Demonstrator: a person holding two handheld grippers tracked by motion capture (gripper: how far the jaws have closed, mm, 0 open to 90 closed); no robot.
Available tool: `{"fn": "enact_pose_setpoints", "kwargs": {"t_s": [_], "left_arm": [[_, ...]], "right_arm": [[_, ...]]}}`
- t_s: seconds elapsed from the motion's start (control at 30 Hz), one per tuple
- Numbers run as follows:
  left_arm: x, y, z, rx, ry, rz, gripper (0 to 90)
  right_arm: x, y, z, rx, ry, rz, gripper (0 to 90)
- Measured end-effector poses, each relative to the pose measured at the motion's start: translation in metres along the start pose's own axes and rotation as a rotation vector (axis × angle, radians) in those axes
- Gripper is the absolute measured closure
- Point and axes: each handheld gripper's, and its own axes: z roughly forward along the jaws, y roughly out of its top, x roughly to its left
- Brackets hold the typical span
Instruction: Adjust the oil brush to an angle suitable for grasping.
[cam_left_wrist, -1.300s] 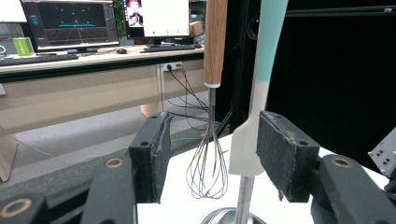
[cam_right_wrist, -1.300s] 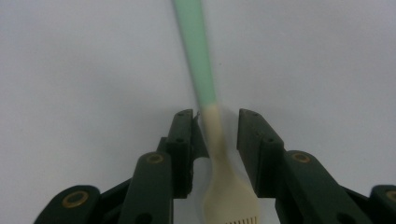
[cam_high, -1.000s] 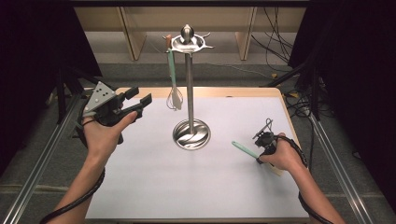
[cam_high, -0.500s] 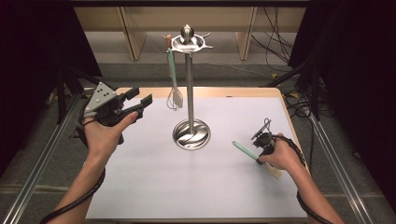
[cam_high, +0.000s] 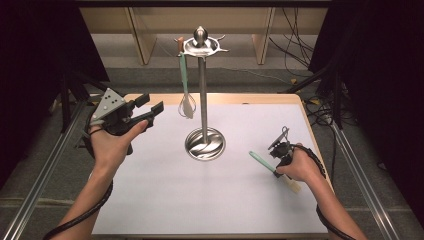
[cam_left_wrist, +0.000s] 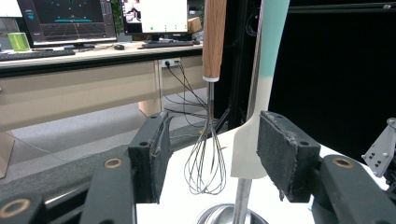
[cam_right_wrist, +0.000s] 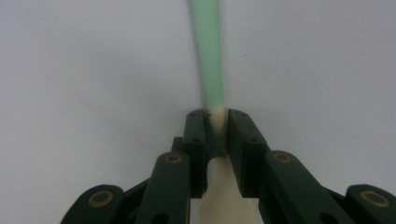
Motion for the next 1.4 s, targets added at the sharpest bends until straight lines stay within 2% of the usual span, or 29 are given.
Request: {"fn": "enact_pose_setpoints", "kwargs": {"t_s": [0.17,0.33,0.4,0.5,0.53,0.6,0.63,0.7,0.73,0.83,0.87,0.93,1.03,1.07,1.2,1.4], "left_arm": [[0.000,0.001,-0.001,-0.005,0.000,-0.001,43.6],[0.001,0.000,-0.001,-0.004,0.004,-0.005,43.6],[0.001,0.000,-0.001,-0.003,0.003,-0.004,43.6],[0.000,0.001,-0.001,-0.005,0.000,-0.002,43.6],[0.000,0.001,-0.001,-0.006,-0.001,-0.001,43.6],[0.000,0.001,-0.001,-0.006,0.000,-0.001,43.6],[0.000,0.001,-0.001,-0.005,-0.002,-0.005,43.6],[-0.001,0.000,-0.001,-0.002,-0.004,-0.008,43.6],[0.000,0.000,-0.001,-0.003,0.000,-0.002,43.6],[-0.002,0.000,-0.001,-0.001,-0.009,-0.016,43.6],[-0.001,0.001,-0.001,-0.002,-0.006,-0.009,43.6],[-0.002,0.000,-0.001,-0.002,-0.008,-0.015,43.6],[-0.002,0.000,-0.001,-0.002,-0.010,-0.016,43.6],[-0.002,0.000,-0.001,-0.002,-0.010,-0.015,43.7],[-0.002,0.001,-0.001,-0.001,-0.015,-0.019,43.8],[-0.003,0.000,-0.001,0.000,-0.020,-0.020,43.0]], "right_arm": [[0.001,0.003,0.000,0.025,-0.005,0.010,79.9],[0.001,0.004,0.002,0.021,-0.009,-0.003,80.8],[0.003,0.005,0.001,0.036,-0.010,0.011,81.4],[0.005,0.005,0.001,0.040,-0.020,0.003,82.9],[0.004,0.005,0.001,0.027,-0.024,-0.014,83.0],[0.005,0.003,0.000,0.024,-0.020,0.002,83.0],[0.004,0.002,0.000,0.017,-0.020,-0.015,83.1],[0.004,0.001,0.000,0.000,-0.015,-0.008,83.1],[0.003,-0.001,0.000,-0.007,-0.026,-0.019,83.1],[0.006,-0.004,-0.002,-0.033,-0.026,0.002,83.1],[0.003,-0.006,-0.001,-0.071,-0.039,-0.030,83.2],[0.006,-0.008,-0.006,-0.100,-0.024,0.009,83.2],[0.006,-0.012,-0.010,-0.166,-0.028,0.020,83.2],[0.006,-0.013,-0.010,-0.191,-0.029,0.010,83.2],[0.012,-0.019,-0.018,-0.261,-0.021,0.054,83.1],[0.017,-0.030,-0.029,-0.415,-0.020,0.070,83.1]]}}
